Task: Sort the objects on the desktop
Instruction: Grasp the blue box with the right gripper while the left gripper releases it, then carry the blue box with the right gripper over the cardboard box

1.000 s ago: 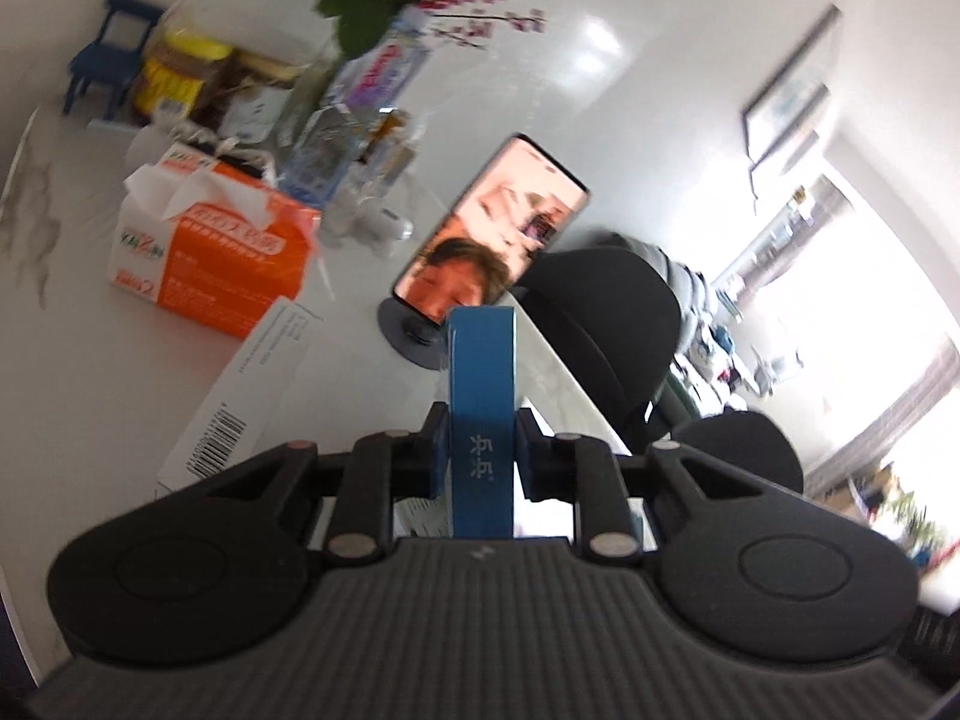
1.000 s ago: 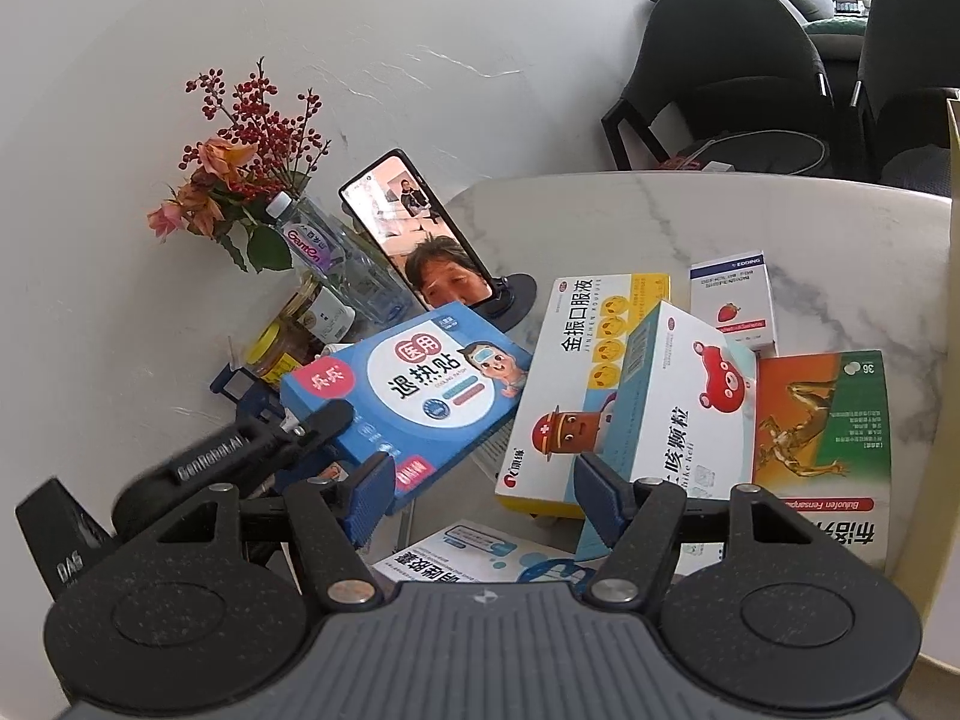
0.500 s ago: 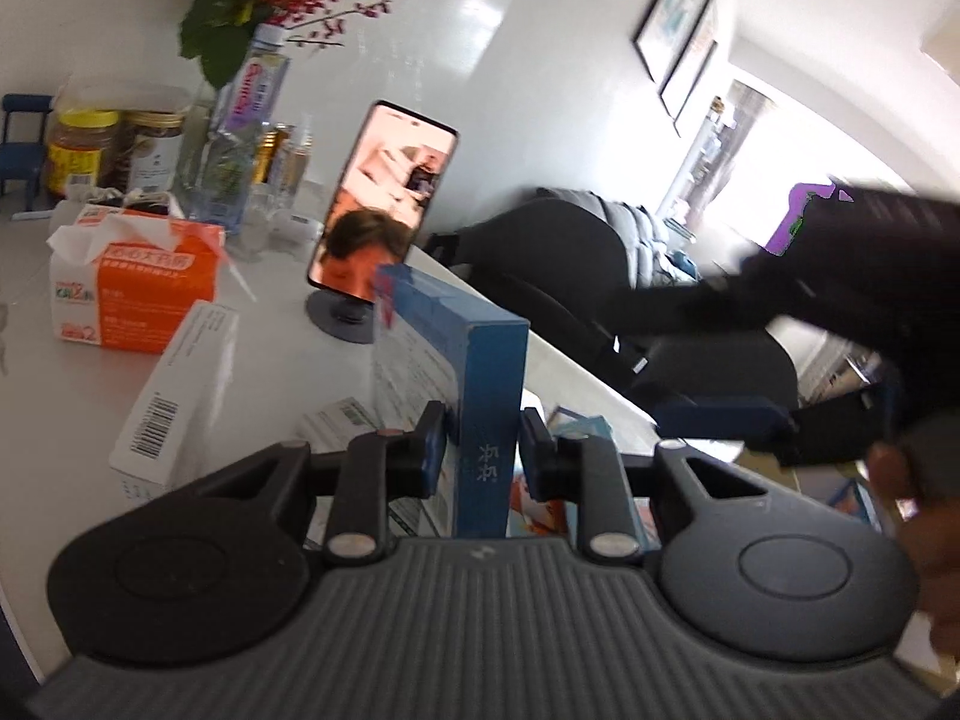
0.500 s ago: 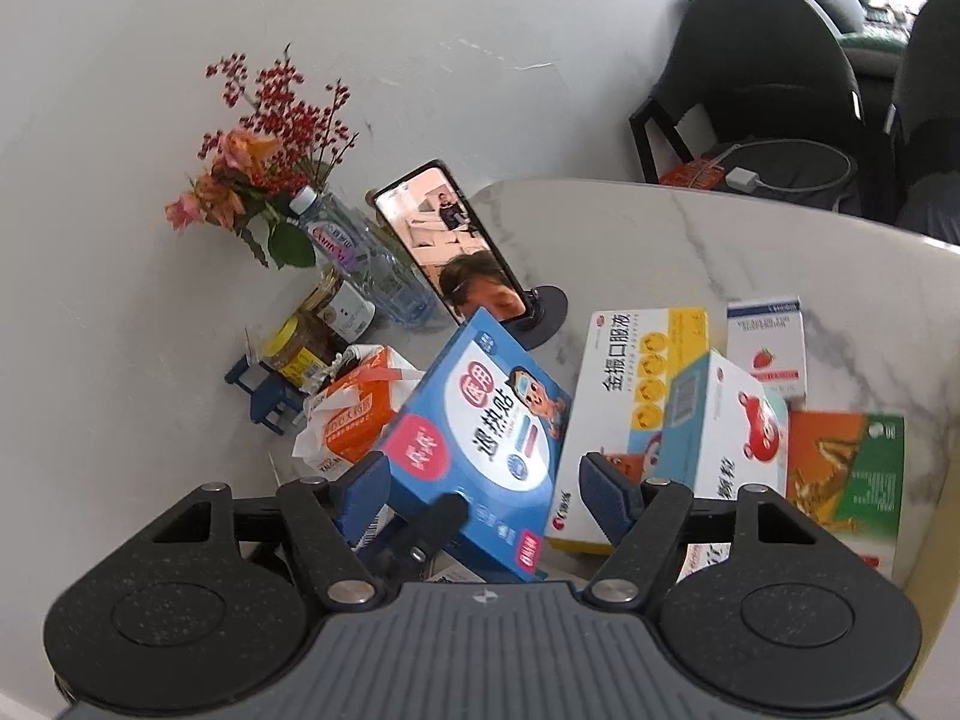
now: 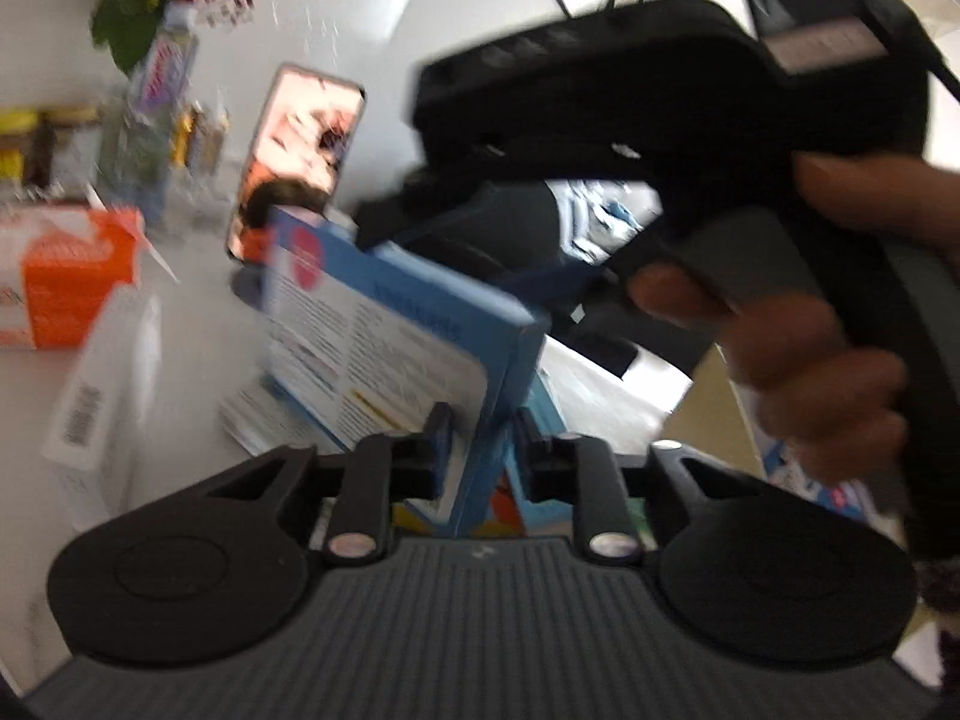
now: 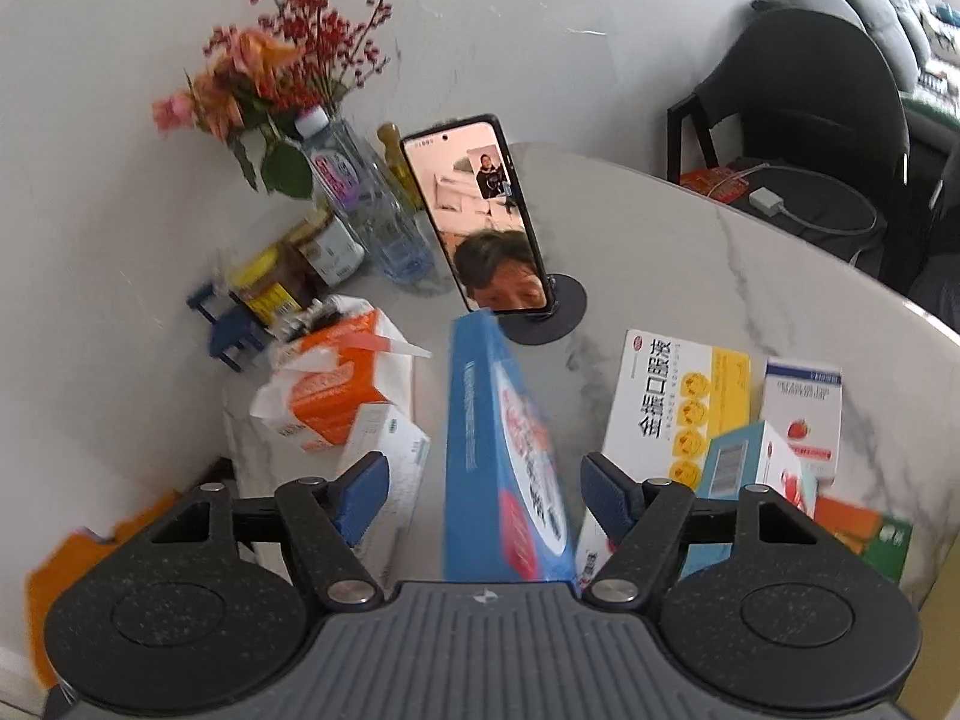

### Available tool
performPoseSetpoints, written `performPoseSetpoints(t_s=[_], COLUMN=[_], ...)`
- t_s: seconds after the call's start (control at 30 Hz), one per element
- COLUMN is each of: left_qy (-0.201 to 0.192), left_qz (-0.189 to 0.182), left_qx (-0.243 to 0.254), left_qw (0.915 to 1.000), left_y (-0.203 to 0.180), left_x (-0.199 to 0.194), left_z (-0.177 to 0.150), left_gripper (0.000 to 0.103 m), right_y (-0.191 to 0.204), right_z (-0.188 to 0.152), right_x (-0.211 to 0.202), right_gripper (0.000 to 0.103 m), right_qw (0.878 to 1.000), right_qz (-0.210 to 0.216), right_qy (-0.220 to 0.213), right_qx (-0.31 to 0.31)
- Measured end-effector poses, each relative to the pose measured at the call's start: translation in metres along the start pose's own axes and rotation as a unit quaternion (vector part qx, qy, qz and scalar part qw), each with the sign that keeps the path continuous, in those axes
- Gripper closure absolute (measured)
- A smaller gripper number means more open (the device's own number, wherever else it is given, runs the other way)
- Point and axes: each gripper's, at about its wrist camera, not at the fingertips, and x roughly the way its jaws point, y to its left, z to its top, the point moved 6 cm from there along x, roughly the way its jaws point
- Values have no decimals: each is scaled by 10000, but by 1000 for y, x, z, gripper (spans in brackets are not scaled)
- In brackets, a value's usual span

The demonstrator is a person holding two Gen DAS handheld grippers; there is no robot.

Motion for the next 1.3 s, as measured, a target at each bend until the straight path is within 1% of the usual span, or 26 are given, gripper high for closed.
performPoseSetpoints(t_s=[0.13, 0.23, 0.33, 0.4, 0.43, 0.5, 0.63, 0.73, 0.9, 1.07, 1.13, 1.17, 1.2, 1.3], left_qy=[130, 226, 228, 224, 256, 315, 310, 384, 360, 437, 452, 453, 458, 507], left_qz=[6, -6, -7, -9, -29, -78, -10, -25, 90, 158, 178, 162, 122, 40], left_qx=[-99, -248, -364, -410, -440, -506, -556, -726, -981, -1224, -1257, -1277, -1291, -1265], left_qw=[9999, 9994, 9991, 9989, 9987, 9982, 9980, 9966, 9945, 9914, 9909, 9907, 9905, 9907], left_y=[4, 11, 18, 22, 25, 29, 35, 43, 60, 75, 78, 79, 81, 83], left_x=[4, 5, 3, 0, -1, -2, -7, -9, -15, -21, -20, -19, -15, -3], left_z=[-6, -7, -5, -4, -4, -3, -2, 0, 5, 9, 10, 11, 14, 21], left_gripper=[84, 84, 81, 76, 75, 74, 74, 74, 71, 70, 70, 70, 70, 68], right_y=[6, 10, 14, 17, 18, 22, 29, 37, 46, 55, 58, 60, 62, 67], right_z=[4, 2, 0, 0, 1, 3, 9, 11, 11, 11, 11, 11, 11, 11], right_x=[14, 19, 20, 19, 18, 18, 18, 20, 27, 34, 37, 38, 39, 43], right_gripper=[36, 37, 45, 46, 46, 46, 46, 46, 47, 48, 51, 55, 57, 56], right_qw=[9994, 9990, 9985, 9980, 9975, 9962, 9925, 9869, 9781, 9672, 9623, 9596, 9570, 9484], right_qz=[-173, -71, -19, -52, -111, -240, -499, -721, -960, -1190, -1281, -1327, -1372, -1508], right_qy=[182, 246, 272, 268, 264, 258, 245, 256, 408, 562, 623, 654, 684, 775], right_qx=[-249, -360, -481, -579, -647, -795, -1091, -1417, -1803, -2172, -2319, -2391, -2464, -2681])
